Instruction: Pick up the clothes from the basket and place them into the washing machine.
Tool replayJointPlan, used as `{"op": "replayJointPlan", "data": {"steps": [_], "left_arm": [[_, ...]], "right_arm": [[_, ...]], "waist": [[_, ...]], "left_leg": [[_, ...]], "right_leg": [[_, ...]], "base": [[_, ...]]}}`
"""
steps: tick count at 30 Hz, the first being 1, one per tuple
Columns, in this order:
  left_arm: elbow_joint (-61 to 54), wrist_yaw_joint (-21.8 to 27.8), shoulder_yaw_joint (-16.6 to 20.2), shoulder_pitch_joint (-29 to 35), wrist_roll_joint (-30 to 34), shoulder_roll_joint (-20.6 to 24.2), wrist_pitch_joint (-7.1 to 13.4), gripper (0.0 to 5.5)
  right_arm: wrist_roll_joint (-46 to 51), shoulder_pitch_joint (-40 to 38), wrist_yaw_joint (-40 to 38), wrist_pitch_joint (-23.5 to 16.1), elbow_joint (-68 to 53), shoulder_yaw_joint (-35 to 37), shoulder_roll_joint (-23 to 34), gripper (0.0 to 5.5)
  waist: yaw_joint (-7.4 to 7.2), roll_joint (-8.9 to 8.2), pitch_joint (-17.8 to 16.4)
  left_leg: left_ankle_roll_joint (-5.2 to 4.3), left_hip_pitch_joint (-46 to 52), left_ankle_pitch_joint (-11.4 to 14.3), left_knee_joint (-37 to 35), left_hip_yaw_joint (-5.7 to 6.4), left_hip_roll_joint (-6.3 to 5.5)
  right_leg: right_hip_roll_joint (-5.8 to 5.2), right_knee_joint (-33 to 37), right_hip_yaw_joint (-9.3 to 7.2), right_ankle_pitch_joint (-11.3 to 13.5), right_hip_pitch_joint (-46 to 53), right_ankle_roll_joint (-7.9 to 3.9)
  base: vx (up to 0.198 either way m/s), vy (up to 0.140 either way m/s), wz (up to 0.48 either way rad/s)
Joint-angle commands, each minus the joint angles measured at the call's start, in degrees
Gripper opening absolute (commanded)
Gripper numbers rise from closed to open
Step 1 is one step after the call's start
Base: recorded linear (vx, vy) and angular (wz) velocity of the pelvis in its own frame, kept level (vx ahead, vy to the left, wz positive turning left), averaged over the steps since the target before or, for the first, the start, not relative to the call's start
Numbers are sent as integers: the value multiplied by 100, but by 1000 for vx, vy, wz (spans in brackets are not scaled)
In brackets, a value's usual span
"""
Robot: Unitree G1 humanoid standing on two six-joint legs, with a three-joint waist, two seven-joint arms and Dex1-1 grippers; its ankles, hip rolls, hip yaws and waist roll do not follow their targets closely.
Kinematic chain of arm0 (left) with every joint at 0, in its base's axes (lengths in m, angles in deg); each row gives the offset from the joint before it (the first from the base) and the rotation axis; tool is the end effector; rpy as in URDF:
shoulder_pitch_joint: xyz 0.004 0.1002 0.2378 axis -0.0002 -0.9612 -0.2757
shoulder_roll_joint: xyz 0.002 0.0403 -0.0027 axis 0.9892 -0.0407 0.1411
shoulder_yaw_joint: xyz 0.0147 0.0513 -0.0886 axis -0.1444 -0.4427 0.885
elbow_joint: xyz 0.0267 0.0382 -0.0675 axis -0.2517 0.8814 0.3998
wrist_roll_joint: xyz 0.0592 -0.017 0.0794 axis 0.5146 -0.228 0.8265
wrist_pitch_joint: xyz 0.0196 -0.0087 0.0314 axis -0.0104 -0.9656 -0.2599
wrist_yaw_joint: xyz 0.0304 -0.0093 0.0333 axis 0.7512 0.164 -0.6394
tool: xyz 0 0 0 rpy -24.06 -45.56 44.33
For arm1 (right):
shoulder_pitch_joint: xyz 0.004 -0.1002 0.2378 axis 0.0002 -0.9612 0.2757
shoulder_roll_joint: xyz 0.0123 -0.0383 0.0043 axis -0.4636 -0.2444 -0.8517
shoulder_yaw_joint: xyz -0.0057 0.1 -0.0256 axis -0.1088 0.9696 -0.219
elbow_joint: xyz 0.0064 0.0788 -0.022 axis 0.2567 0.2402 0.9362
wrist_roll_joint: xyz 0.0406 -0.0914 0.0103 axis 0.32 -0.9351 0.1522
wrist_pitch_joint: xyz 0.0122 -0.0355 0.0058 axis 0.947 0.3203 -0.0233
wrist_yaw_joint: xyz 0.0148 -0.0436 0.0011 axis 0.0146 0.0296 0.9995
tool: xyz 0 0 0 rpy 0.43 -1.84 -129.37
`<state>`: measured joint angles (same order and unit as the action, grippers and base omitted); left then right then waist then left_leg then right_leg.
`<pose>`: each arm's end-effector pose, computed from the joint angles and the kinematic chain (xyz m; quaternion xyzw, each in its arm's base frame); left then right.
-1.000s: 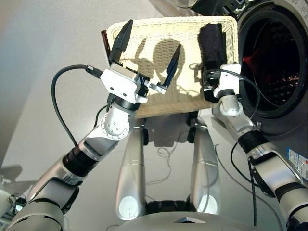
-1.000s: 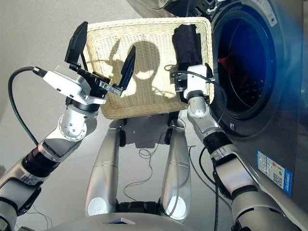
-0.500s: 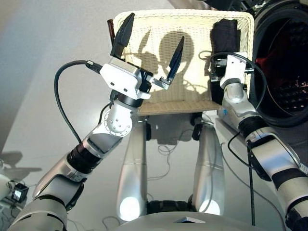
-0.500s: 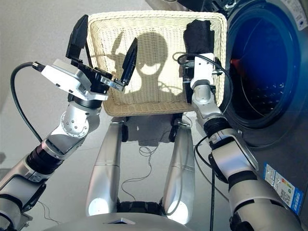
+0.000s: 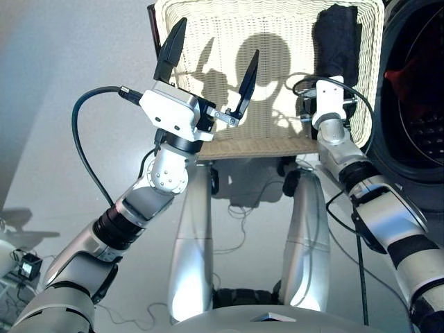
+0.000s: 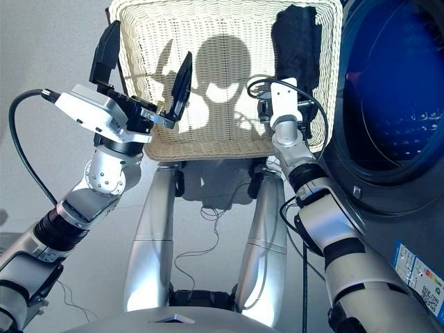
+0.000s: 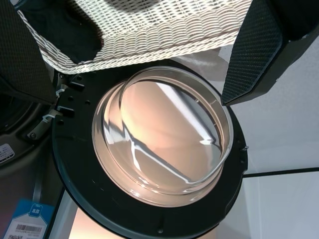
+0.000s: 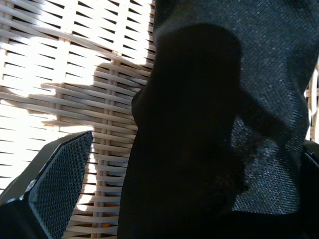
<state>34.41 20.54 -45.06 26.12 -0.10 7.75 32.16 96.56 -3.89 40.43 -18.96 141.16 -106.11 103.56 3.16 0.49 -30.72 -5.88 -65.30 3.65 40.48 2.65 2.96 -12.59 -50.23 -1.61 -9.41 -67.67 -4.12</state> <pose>0.2332 0.1083 0.1948 0.0340 -0.4481 -0.2084 0.8687 0.3595 -0.1741 0.1367 -0.1679 -0.0434 -0.0870 0.9810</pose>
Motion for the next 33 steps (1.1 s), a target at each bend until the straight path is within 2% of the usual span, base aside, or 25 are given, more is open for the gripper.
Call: {"op": "replayJointPlan", "data": {"steps": [1,8,19,33], "left_arm": [[-681,-80,157,-7,214,-180,196,550],[-698,-115,154,-31,194,-128,183,550],[-814,-238,201,-116,92,29,180,550],[-995,-236,254,-207,-72,176,183,550]], "right_arm": [[127,111,11,-17,140,96,47,550],[368,141,-8,-40,245,243,54,550],[406,509,-519,-29,628,535,189,550],[560,800,-474,76,904,562,567,550]], "waist": [[2,589,93],[-21,601,93],[-41,581,93],[-42,591,93]], "left_leg": [[-14,106,413,421,-332,219],[-5,36,504,614,-341,200],[21,19,536,647,-369,198],[26,-94,581,792,-371,183]], "right_leg": [[161,152,7,-34,34,-205],[149,-37,23,-123,-27,-204],[142,-10,47,-84,-40,-210],[105,-134,63,-95,-135,-214]], "base": [[0,0,0],[0,0,0],[0,0,0],[0,0,0]]}}
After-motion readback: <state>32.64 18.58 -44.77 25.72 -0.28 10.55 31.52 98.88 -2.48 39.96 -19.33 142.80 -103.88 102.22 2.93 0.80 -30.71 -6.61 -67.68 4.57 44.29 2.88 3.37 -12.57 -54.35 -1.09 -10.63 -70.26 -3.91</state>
